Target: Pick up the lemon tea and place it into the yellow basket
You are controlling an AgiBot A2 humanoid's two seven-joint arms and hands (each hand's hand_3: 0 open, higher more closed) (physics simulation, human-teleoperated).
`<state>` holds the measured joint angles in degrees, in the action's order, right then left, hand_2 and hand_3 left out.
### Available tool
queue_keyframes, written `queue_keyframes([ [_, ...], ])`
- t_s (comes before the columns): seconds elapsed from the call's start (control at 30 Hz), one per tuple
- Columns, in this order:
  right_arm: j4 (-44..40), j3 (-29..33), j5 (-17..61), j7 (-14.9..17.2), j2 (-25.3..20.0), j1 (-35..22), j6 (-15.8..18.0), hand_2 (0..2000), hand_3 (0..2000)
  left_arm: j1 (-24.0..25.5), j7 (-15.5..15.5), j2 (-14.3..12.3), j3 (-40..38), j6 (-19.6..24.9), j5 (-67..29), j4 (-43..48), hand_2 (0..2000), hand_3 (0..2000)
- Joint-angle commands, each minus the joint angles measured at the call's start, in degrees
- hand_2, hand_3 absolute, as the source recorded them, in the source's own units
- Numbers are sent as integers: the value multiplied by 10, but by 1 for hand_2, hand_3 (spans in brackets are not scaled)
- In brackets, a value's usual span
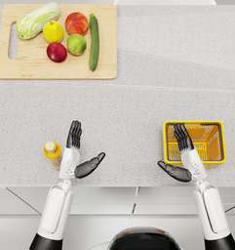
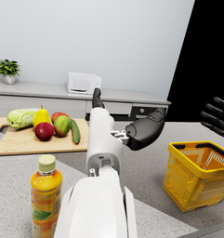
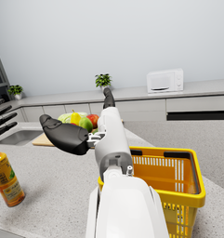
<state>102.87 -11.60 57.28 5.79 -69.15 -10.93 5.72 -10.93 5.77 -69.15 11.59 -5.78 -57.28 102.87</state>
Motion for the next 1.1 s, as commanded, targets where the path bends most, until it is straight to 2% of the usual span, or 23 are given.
queue_keyframes([
  [0.03,0,0,0,0,0,0,0,0,0,0,0,0,0,0,0,0,0,0],
  [0.37,0,0,0,0,0,0,0,0,0,-1,0,-1,17,0,0,-9,0,0],
  [0.4,-9,-17,0,0,-1,-1,0,0,0,-7,-16,-5,5,16,0,-14,0,0],
  [0.47,22,10,0,-28,-10,-13,-28,0,0,-14,-36,-12,-35,36,0,18,0,0],
  [0.53,53,43,0,-43,-11,-8,-42,0,0,-10,-47,-13,-78,47,0,35,0,0],
  [0.67,77,118,102,-54,-15,-8,-53,0,0,-6,-55,-16,-155,55,-102,53,0,0],
  [0.8,72,144,184,-57,-19,-12,-56,0,0,-4,-57,-19,-217,57,-184,25,0,0],
  [1.1,75,131,216,-58,-29,-13,-57,0,0,64,-58,-37,-191,58,-216,-103,0,0],
])
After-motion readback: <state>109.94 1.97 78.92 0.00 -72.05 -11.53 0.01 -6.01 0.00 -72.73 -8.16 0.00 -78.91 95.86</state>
